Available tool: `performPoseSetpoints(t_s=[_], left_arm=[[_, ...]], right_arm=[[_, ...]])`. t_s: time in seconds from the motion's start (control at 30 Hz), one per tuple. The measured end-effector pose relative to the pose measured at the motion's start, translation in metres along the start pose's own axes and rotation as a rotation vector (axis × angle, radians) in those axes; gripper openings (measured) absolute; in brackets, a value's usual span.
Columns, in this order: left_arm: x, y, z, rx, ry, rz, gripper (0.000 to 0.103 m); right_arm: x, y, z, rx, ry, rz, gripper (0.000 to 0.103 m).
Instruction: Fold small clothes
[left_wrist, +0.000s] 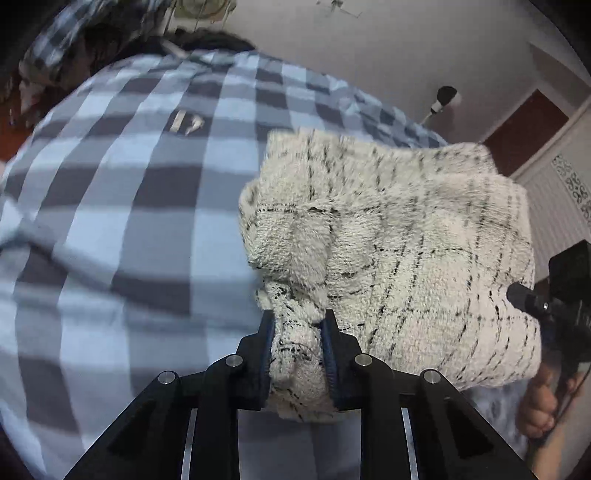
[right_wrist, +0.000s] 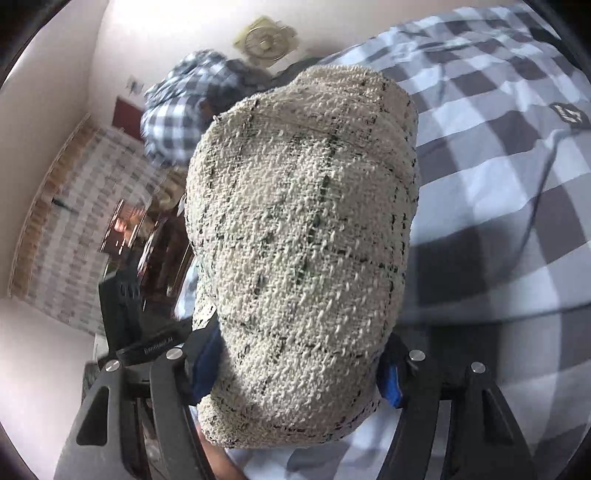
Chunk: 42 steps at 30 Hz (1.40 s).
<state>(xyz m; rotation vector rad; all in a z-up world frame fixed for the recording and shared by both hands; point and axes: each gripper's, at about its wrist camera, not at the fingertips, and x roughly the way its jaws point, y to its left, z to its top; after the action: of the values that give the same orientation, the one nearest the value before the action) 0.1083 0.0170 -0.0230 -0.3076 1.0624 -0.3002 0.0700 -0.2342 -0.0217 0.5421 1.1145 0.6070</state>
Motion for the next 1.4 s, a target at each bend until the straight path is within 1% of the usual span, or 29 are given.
performPoseSetpoints(t_s=[0.03,0.1,0.13,0.17,0.23,0.27,0.3,0.33,0.37,0.4,0.43,0.47,0.5,0.53,0.6,0.63,0.67,0.73,0.8,0.87,0.9,0.93,0.97,1.0,1.03,1.07,1.2,1.3,1.4], left_arm=[[0.008,-0.004,0.006,0.012,-0.011,0.013,0.022],[0.021,-0.002,0.018,0.001,-0.03,0.002,0.021],[0.034,0.001,0.024,-0.016,-0.012,0.021,0.021],[0.048,0.004,0.025,-0.031,0.03,0.066,0.021],[0.061,0.016,0.013,-0.027,0.09,0.131,0.022],[0.06,0.018,0.01,-0.03,0.07,0.096,0.022],[0.055,0.019,0.006,-0.035,0.049,0.077,0.023],[0.051,0.019,0.004,-0.037,0.04,0.067,0.023],[0.047,0.017,0.002,-0.028,0.042,0.072,0.025],[0.049,0.015,0.003,-0.011,0.047,0.091,0.028],[0.047,0.012,0.003,0.013,0.051,0.124,0.037],[0.04,0.008,0.0,0.041,0.051,0.168,0.06],[0.031,0.003,-0.004,0.07,0.049,0.207,0.078],[0.024,-0.002,-0.007,0.093,0.045,0.22,0.103],[0.001,-0.01,-0.016,0.14,0.001,0.208,0.103],[-0.01,-0.015,-0.022,0.162,-0.018,0.209,0.103],[-0.02,-0.019,-0.03,0.184,-0.026,0.228,0.103],[-0.039,-0.029,-0.047,0.225,-0.043,0.312,0.103],[-0.057,-0.037,-0.06,0.249,-0.086,0.352,0.103],[-0.078,-0.043,-0.075,0.261,-0.125,0.373,0.103],[-0.088,-0.046,-0.081,0.261,-0.14,0.378,0.103],[-0.097,-0.048,-0.088,0.261,-0.152,0.377,0.103],[-0.105,-0.049,-0.095,0.261,-0.165,0.372,0.103],[-0.113,-0.05,-0.101,0.257,-0.177,0.369,0.103],[-0.121,-0.051,-0.108,0.252,-0.188,0.364,0.103],[-0.129,-0.053,-0.114,0.241,-0.201,0.355,0.103],[-0.15,-0.058,-0.129,0.203,-0.226,0.286,0.103],[-0.151,-0.06,-0.135,0.201,-0.231,0.297,0.103],[-0.144,-0.064,-0.133,0.243,-0.229,0.343,0.103]], right_arm=[[0.003,-0.009,0.005,0.028,-0.003,0.0,0.064],[0.013,-0.028,0.014,0.085,-0.002,0.004,0.064],[0.021,-0.04,0.019,0.099,0.002,-0.008,0.064],[0.027,-0.049,0.02,0.1,0.009,-0.032,0.064],[0.044,-0.075,0.017,0.147,0.056,-0.051,0.066],[0.053,-0.094,0.014,0.207,0.078,-0.044,0.076],[0.055,-0.108,0.011,0.261,0.082,-0.018,0.081],[0.06,-0.13,0.004,0.352,0.085,0.059,0.092],[0.065,-0.141,-0.002,0.419,0.107,0.104,0.1],[0.067,-0.145,-0.006,0.456,0.127,0.113,0.102],[0.067,-0.145,-0.009,0.488,0.139,0.113,0.102],[0.063,-0.138,-0.009,0.48,0.135,0.084,0.102],[0.054,-0.129,-0.008,0.459,0.118,0.031,0.102],[0.041,-0.117,-0.006,0.428,0.082,-0.045,0.102],[0.013,-0.081,-0.006,0.345,-0.02,-0.18,0.102],[0.0,-0.068,-0.007,0.311,-0.059,-0.225,0.102],[-0.017,-0.042,-0.014,0.262,-0.112,-0.305,0.102],[-0.035,-0.009,-0.029,0.174,-0.162,-0.421,0.102],[-0.049,0.015,-0.046,0.054,-0.187,-0.506,0.102],[-0.07,0.015,-0.074,-0.061,-0.206,-0.592,0.102],[-0.073,0.009,-0.069,-0.088,-0.212,-0.624,0.102],[-0.078,0.01,-0.075,-0.118,-0.217,-0.654,0.102],[-0.081,0.016,-0.095,-0.151,-0.219,-0.674,0.102],[-0.075,0.026,-0.094,-0.161,-0.218,-0.679,0.102],[-0.071,0.028,-0.073,-0.159,-0.219,-0.679,0.102],[-0.075,0.032,-0.087,-0.163,-0.227,-0.665,0.102],[-0.082,0.056,-0.093,-0.167,-0.3,-0.659,0.102],[-0.077,0.062,-0.1,-0.205,-0.344,-0.718,0.102],[-0.06,0.069,-0.096,-0.284,-0.326,-0.804,0.102]])
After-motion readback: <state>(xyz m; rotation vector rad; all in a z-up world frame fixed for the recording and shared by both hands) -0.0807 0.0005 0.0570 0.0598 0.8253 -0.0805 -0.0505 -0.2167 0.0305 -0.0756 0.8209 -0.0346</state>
